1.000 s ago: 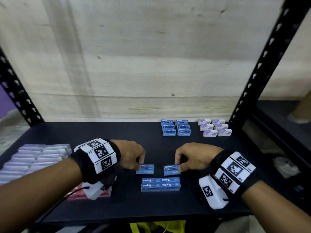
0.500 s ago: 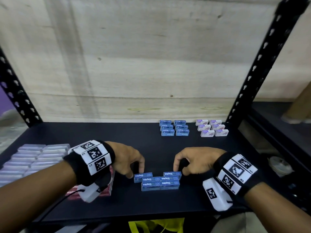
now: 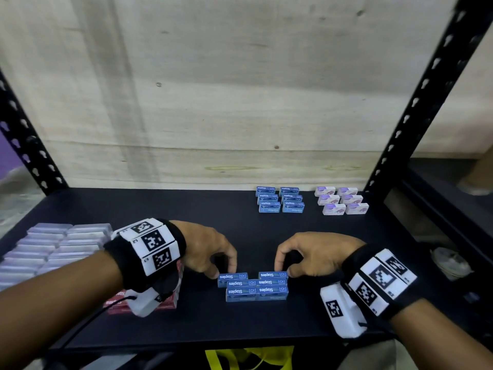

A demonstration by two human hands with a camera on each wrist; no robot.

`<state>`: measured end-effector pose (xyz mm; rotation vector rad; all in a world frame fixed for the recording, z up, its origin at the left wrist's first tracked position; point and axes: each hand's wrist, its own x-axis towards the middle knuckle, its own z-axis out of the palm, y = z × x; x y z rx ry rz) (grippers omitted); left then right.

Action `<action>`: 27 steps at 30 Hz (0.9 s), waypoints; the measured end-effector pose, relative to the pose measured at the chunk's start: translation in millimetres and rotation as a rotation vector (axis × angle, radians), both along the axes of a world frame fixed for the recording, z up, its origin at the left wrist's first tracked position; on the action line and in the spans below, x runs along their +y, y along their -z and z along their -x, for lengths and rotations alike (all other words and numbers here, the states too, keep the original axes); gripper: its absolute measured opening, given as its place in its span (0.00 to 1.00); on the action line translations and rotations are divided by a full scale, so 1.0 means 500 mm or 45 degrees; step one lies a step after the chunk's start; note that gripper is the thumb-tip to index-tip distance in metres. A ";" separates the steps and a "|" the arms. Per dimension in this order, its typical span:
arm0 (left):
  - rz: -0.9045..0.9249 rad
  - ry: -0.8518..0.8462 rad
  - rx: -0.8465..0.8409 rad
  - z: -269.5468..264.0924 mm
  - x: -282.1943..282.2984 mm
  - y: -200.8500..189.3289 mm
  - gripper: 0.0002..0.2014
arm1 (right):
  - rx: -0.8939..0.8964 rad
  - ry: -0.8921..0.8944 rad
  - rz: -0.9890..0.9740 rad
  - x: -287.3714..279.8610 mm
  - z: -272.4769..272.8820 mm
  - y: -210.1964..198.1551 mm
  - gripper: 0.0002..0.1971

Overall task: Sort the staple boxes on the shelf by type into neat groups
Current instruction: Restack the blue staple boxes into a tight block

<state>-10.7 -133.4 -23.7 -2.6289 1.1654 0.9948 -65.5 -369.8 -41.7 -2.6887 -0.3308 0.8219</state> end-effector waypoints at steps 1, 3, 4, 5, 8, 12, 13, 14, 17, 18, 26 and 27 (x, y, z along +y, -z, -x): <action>0.001 0.003 0.000 0.000 -0.002 0.000 0.13 | -0.004 -0.003 -0.004 0.000 -0.001 0.001 0.08; 0.004 0.009 0.004 0.001 -0.003 0.001 0.13 | -0.011 -0.012 -0.007 -0.001 -0.001 0.003 0.08; 0.006 0.011 0.011 0.001 -0.003 0.001 0.13 | -0.012 -0.015 -0.011 -0.001 -0.002 0.004 0.08; 0.005 0.012 0.018 0.002 -0.004 0.001 0.13 | -0.014 -0.017 -0.015 -0.003 -0.003 0.005 0.08; -0.001 0.009 0.028 0.002 -0.006 0.002 0.14 | -0.030 -0.026 -0.014 -0.005 -0.003 0.007 0.08; 0.019 0.017 0.028 0.002 -0.011 0.005 0.13 | -0.033 -0.026 -0.020 -0.004 -0.003 0.009 0.07; 0.023 0.022 0.019 0.002 -0.013 0.006 0.13 | -0.031 -0.028 -0.021 -0.004 -0.003 0.009 0.07; 0.025 0.026 0.012 0.002 -0.014 0.007 0.14 | -0.028 -0.028 -0.023 -0.003 -0.003 0.009 0.07; 0.021 0.032 0.003 0.002 -0.014 0.010 0.14 | -0.023 -0.021 -0.028 -0.003 -0.002 0.010 0.07; 0.021 0.032 0.003 0.003 -0.013 0.010 0.14 | -0.020 -0.018 -0.031 -0.003 -0.002 0.010 0.07; -0.040 -0.052 0.014 0.001 -0.014 -0.004 0.20 | -0.010 0.087 -0.024 -0.009 -0.007 0.013 0.14; -0.041 -0.072 0.005 -0.003 -0.017 -0.005 0.20 | -0.012 0.106 -0.023 -0.011 -0.008 0.014 0.14</action>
